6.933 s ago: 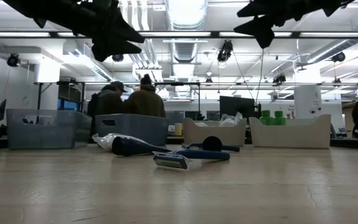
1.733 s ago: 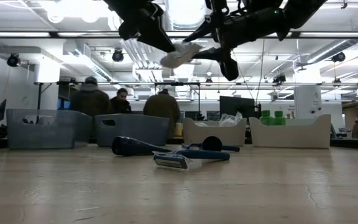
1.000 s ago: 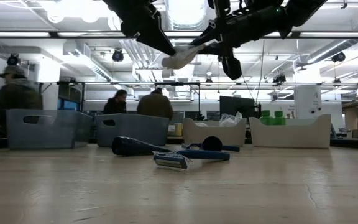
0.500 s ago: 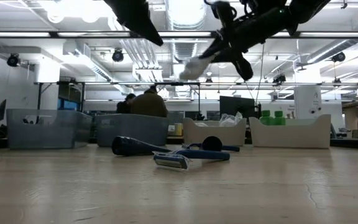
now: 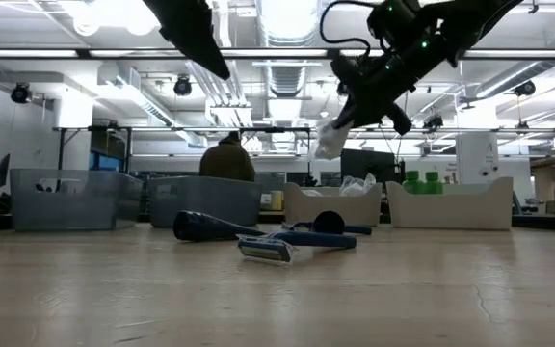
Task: Pick & Place Travel size toiletries
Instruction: Put the cotton pack into the gray bin
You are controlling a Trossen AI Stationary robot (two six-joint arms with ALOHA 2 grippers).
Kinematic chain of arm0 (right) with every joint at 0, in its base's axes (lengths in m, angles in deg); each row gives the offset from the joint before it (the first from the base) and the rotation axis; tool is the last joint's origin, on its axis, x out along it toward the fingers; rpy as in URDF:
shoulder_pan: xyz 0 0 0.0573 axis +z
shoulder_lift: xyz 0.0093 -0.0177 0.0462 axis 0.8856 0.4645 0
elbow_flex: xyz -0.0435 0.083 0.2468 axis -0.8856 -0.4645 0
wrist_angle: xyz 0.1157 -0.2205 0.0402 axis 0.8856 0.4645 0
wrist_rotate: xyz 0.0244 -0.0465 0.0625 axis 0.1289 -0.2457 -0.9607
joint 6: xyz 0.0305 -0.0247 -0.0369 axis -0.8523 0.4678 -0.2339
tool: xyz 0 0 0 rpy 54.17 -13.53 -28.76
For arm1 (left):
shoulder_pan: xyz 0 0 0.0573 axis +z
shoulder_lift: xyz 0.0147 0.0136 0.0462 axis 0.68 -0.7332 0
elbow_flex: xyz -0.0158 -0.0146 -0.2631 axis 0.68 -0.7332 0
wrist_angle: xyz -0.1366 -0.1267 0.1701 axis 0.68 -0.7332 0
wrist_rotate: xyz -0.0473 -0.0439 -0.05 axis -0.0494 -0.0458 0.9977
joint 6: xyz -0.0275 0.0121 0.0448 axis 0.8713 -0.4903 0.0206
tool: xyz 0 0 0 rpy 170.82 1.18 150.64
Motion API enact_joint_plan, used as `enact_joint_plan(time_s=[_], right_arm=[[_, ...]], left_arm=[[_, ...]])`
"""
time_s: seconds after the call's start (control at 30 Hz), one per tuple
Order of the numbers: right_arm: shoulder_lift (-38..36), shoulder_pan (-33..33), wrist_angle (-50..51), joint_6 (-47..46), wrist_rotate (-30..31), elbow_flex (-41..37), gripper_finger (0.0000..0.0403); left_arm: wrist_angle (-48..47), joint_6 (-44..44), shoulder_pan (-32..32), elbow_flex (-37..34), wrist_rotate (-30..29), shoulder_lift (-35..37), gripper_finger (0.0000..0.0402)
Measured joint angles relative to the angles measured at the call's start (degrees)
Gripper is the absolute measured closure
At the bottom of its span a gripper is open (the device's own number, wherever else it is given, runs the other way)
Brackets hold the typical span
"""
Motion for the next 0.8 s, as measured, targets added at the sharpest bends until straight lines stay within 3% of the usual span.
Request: enact_joint_plan(time_s=[0.27, 0.43, 0.57, 0.8], right_arm=[[3.1, -4.1, -0.1, 5.0, 0.3, 0.0, 0.0369], [7.1, -4.1, 0.3, 11.0, 3.8, 0.9, 0.0369], [11.1, -4.0, 2.6, 19.1, 6.2, 6.4, 0.0369], [20.4, -4.1, 16.8, 31.8, 11.1, 19.5, 0.0369]], left_arm=[[-0.3, 0.6, 0.0, 0.0, 0.0, 0.0, 0.0211], [-0.3, 0.6, 0.0, 0.0, 0.0, 0.0, 0.0211], [-0.3, 0.9, 0.0, 0.0, 0.0, 0.0, 0.0211], [-0.4, 1.2, 0.0, 0.0, -0.1, 0.0, 0.0211]])
